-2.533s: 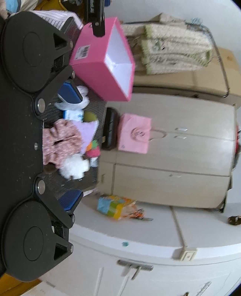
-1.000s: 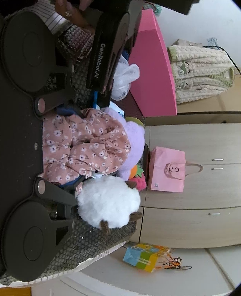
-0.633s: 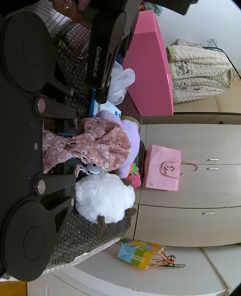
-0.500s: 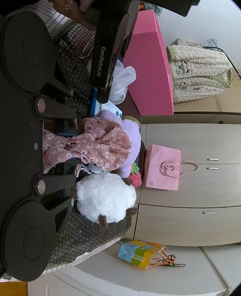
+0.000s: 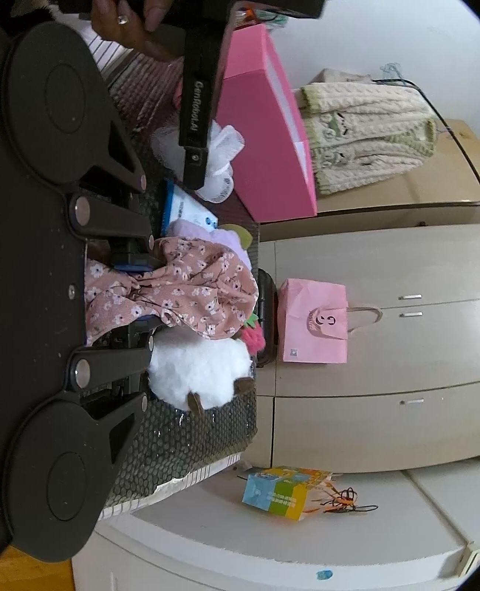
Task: Organize soft objects
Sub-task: 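Grasp the white mesh bath puff with the left gripper while the right lifts the scrunchie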
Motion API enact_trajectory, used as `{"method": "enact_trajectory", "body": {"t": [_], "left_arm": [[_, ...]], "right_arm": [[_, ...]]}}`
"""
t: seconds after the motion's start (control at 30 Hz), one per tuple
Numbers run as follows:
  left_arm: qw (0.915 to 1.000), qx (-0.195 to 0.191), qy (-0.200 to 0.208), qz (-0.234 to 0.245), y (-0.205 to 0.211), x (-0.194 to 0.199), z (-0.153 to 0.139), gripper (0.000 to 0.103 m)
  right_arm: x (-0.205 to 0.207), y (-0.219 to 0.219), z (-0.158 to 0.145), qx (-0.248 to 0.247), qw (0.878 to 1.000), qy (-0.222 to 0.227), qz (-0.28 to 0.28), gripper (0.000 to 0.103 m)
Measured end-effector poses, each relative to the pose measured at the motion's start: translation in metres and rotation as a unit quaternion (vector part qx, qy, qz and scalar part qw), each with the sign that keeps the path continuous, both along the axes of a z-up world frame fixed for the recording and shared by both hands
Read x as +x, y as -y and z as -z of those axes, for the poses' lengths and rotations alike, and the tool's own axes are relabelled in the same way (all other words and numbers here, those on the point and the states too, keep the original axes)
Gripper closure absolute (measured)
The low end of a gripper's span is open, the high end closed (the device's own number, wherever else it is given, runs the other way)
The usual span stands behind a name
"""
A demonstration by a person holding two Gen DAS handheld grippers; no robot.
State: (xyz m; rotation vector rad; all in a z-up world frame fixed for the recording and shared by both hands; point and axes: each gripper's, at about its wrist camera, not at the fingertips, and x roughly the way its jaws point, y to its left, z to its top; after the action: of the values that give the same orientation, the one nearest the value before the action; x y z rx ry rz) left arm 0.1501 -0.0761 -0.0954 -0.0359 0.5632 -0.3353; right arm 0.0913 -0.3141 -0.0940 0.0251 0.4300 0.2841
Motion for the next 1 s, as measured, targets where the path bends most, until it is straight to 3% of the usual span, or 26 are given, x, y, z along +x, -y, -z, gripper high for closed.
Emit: {"method": "enact_trajectory", "body": {"t": [0.13, 0.37, 0.6, 1.0], "left_arm": [[0.9998, -0.008, -0.005, 0.018, -0.003, -0.006, -0.008, 0.069], [0.9972, 0.024, -0.043, 0.057, -0.011, -0.025, -0.019, 0.069], [0.9952, 0.026, -0.06, 0.073, -0.031, -0.04, -0.027, 0.069], [0.9939, 0.02, -0.085, 0.067, -0.076, -0.05, -0.05, 0.069]], "right_arm": [[0.001, 0.002, -0.007, 0.021, 1.0, -0.018, -0.01, 0.08], [0.004, -0.005, -0.018, 0.041, 0.995, -0.081, -0.031, 0.08], [0.005, -0.026, -0.026, 0.055, 0.985, -0.134, -0.093, 0.08], [0.005, -0.081, -0.053, 0.051, 0.963, -0.163, -0.21, 0.079]]}}
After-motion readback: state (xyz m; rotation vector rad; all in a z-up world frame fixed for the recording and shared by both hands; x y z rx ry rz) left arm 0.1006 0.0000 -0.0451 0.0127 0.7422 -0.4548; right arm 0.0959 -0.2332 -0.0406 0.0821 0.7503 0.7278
